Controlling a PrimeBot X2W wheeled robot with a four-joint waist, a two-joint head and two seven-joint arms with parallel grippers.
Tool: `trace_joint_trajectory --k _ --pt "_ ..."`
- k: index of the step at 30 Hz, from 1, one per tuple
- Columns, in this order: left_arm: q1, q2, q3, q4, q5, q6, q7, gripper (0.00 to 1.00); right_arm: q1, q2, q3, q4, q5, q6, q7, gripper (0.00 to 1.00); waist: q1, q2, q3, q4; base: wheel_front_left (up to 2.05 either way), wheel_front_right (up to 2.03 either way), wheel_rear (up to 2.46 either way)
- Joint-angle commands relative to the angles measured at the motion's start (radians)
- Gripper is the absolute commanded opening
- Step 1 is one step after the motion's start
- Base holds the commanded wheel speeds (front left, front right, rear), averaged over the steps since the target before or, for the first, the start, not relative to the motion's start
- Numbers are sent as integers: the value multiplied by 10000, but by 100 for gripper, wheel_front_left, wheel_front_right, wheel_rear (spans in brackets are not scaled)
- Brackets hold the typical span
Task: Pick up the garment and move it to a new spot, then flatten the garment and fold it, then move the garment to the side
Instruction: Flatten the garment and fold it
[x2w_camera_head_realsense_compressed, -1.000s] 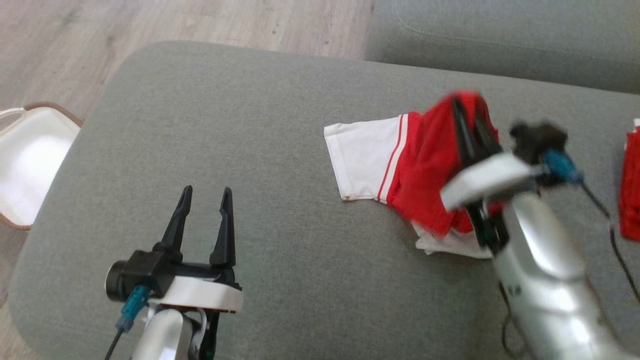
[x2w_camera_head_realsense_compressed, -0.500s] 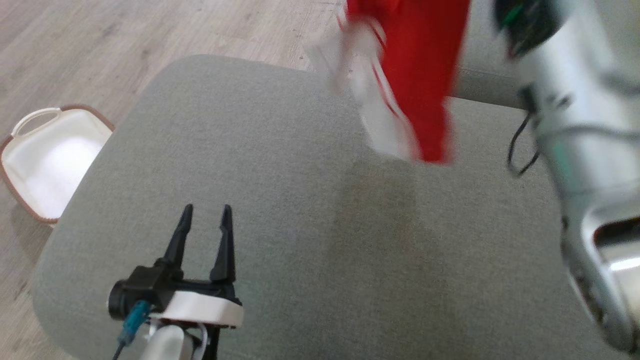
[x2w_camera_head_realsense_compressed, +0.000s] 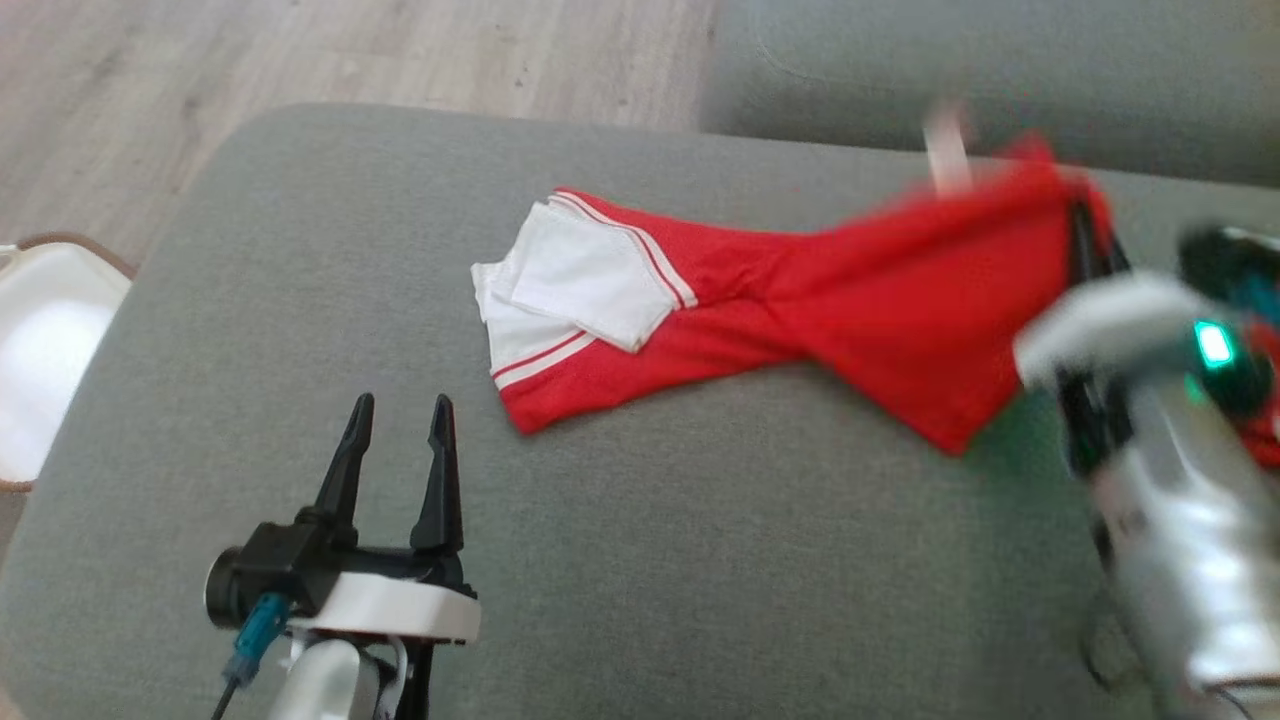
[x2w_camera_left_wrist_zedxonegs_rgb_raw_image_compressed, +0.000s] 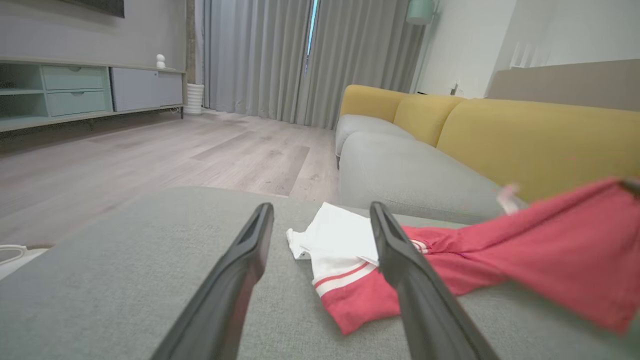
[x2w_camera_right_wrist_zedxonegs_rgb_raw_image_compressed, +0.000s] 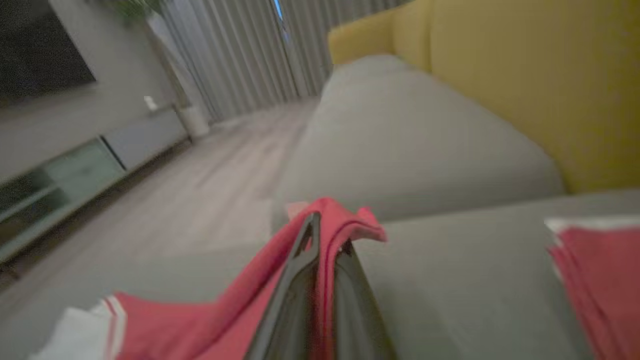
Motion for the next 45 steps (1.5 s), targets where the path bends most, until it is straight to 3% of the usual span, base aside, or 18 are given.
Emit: trace_joint_trajectory --k 1,2,3,4,9,14,23,27,33,45 --pt "-504 15 303 -360 -10 22 -95 100 -236 -328 -98 -17 -422 65 -66 0 -1 0 194 -203 0 0 0" --pt "-542 15 292 -346 4 10 -95 100 -45 -543 -331 290 -746 65 -72 0 -1 0 244 -255 0 0 0" --pt "-575 15 300 -343 14 9 -95 100 65 -686 -537 510 -1077 65 -80 28 -1 0 295 -322 0 0 0" --pt "-608 15 300 -337 22 3 -95 100 111 -749 -800 640 -1315 65 -91 100 -1 0 329 -368 0 0 0" --pt "-697 14 405 -340 69 -4 -95 100 52 -471 -1404 301 -2277 65 -119 100 -1 0 393 -640 0 0 0" --pt "-775 14 551 -420 130 -44 -95 100 408 277 -1399 -1704 -3253 65 -124 100 -1 0 341 -981 0 0 0" --pt "-758 14 823 -840 197 -34 -95 100 3069 723 833 -6706 -2987 65 -126 100 -1 0 262 -1624 0 0 0" --pt "-690 14 804 -910 219 -65 -95 100 4568 728 1488 -8215 -2658 65 -127 100 -1 0 234 -1779 0 0 0" --pt "-602 14 674 -909 197 -93 -95 100 5691 730 1732 -8733 -2635 65 -127 100 -1 0 247 -1782 0 0 0" --pt "-693 14 394 -975 36 -72 -95 100 5125 731 1885 -8352 -3301 65 -127 100 -1 0 528 -992 0 0 0"
